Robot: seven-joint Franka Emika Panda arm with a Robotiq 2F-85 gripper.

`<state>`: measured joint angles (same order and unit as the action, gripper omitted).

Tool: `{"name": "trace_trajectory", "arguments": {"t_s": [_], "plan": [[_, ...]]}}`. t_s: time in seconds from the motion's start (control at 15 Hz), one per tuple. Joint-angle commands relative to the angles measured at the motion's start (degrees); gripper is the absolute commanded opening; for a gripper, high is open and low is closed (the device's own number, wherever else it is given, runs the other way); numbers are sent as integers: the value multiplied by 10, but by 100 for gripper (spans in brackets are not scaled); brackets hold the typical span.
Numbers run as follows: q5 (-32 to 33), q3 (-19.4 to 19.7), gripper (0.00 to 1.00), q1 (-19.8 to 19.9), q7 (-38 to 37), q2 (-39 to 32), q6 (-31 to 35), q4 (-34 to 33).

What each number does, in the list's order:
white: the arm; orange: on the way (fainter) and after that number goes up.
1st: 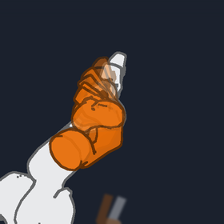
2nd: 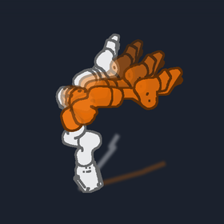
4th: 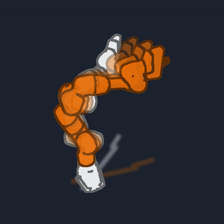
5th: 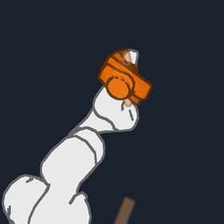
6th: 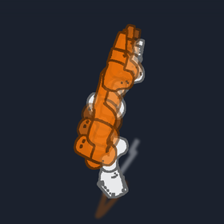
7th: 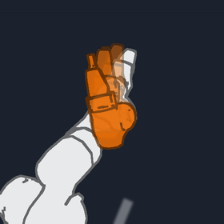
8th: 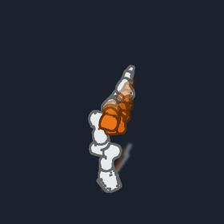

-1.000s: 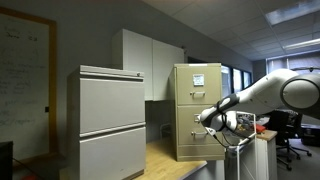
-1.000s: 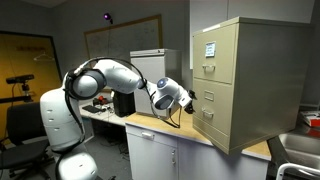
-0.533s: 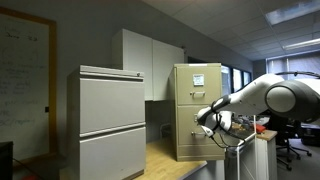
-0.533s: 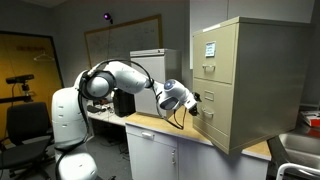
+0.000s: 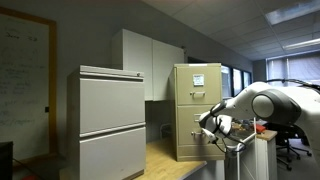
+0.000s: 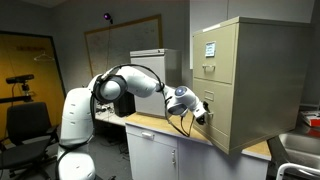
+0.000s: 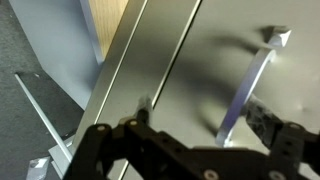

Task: Pull open the bottom drawer

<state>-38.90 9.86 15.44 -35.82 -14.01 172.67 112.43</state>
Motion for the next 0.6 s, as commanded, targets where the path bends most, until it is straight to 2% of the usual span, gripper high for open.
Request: {"name": "trace_trajectory", "arguments": {"t_s": [0.0,0.27,0.53], "plan": [[0,14,74,7,1,-36,-35,-47],[13,22,43,1,-6,-43,-63,-62],[95,39,15,-24,-36,-12,-102,-47]]}}
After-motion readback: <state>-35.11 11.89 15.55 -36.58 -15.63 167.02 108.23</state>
